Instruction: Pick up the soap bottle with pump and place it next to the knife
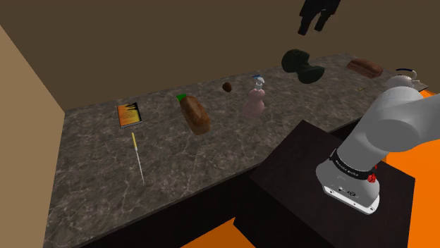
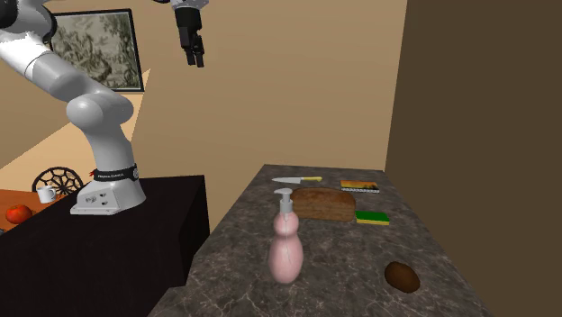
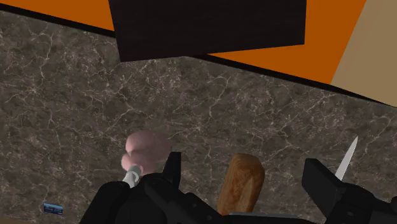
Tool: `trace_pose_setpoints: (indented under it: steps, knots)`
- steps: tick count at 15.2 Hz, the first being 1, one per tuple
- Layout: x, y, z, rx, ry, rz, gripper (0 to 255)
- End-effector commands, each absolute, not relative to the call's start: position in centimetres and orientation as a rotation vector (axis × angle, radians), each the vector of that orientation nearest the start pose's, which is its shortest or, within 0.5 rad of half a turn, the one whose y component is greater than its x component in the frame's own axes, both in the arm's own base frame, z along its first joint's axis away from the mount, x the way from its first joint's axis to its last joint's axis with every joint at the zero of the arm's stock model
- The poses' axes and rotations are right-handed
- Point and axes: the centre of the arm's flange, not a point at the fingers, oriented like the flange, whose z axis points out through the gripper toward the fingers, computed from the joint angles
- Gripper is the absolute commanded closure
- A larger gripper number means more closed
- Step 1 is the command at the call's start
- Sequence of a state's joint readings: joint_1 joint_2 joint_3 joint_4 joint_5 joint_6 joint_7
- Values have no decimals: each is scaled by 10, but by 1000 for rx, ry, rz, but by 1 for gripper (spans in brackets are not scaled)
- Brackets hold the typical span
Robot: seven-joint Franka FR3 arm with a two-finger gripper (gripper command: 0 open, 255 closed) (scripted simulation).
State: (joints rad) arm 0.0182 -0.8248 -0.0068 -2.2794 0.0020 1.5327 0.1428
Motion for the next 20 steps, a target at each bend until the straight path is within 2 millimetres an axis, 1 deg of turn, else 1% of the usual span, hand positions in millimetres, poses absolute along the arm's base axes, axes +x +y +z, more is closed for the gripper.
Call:
trace_pose_setpoints:
  steps: [1,20]
  knots:
    - [292,3,635,-3120,202,-121,0]
    - [423,-127,463,-3129,178,-84,0]
